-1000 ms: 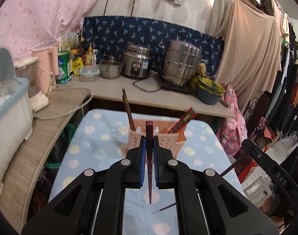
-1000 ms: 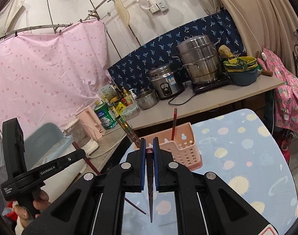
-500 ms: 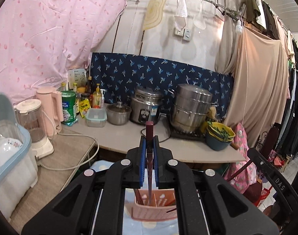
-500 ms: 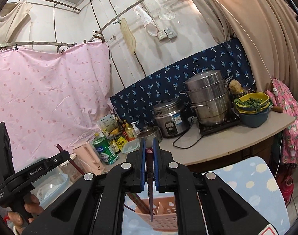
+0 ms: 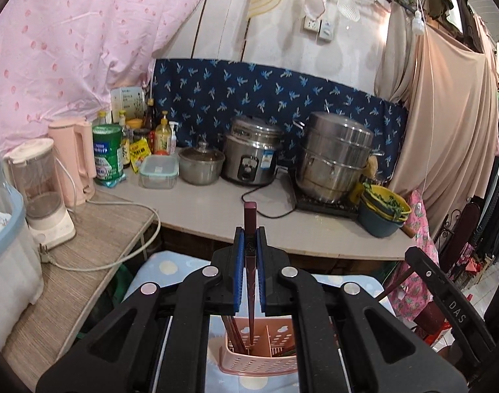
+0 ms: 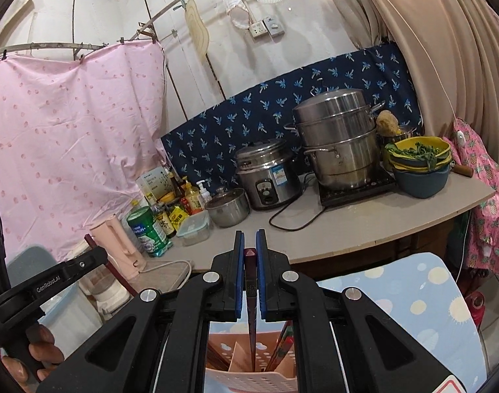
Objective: Organize utensils
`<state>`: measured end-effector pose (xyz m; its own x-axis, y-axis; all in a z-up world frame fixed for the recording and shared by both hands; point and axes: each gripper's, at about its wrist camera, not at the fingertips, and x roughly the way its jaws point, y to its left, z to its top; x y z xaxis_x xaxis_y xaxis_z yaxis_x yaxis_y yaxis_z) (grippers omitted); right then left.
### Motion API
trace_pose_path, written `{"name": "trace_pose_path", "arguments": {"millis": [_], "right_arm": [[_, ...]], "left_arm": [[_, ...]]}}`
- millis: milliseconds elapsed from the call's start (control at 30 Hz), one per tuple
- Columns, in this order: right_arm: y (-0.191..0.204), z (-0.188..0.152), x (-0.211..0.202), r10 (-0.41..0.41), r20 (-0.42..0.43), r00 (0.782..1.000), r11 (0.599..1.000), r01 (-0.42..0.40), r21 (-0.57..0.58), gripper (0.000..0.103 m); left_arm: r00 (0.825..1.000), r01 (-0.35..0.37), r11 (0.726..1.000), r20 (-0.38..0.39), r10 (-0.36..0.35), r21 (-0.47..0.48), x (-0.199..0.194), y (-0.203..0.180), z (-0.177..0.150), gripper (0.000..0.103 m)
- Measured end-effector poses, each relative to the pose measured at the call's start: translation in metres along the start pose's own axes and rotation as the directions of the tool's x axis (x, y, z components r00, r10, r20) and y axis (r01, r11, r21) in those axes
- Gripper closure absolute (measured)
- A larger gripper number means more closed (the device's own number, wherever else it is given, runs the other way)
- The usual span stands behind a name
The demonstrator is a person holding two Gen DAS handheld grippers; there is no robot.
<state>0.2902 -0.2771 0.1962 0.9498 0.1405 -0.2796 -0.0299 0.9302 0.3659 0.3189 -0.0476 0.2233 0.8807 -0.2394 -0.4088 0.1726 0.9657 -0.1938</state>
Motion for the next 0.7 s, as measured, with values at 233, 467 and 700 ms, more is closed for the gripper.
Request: {"name": "trace_pose_path", "arguments": {"millis": [233,467,700], "right_arm": [[-0.001,-0.018,0.019,-0.007,-0.057,0.998,1.0,0.006,-0.02,0.096],[0.001,-0.018,0.011,-0.019,-0.045,0.999,0.999,0.018,-0.03,0.081],[0.009,-0.019,0.001,-0.01,-0.053,0.999,0.999,0.008,-0.048,0.081]], "left_arm": [[0.999,-0.002,1.0,-0.039,0.002,-0.007,0.017,0.003,-0.014,0.095],[0.999,-0.028,1.0,-0.04,0.028,-0.009,0.016,0.006,-0.019,0.079],[0.998,-0.038,0.999,-0.043,0.039,0.024,0.007,0.001,-0.025,0.071]]}}
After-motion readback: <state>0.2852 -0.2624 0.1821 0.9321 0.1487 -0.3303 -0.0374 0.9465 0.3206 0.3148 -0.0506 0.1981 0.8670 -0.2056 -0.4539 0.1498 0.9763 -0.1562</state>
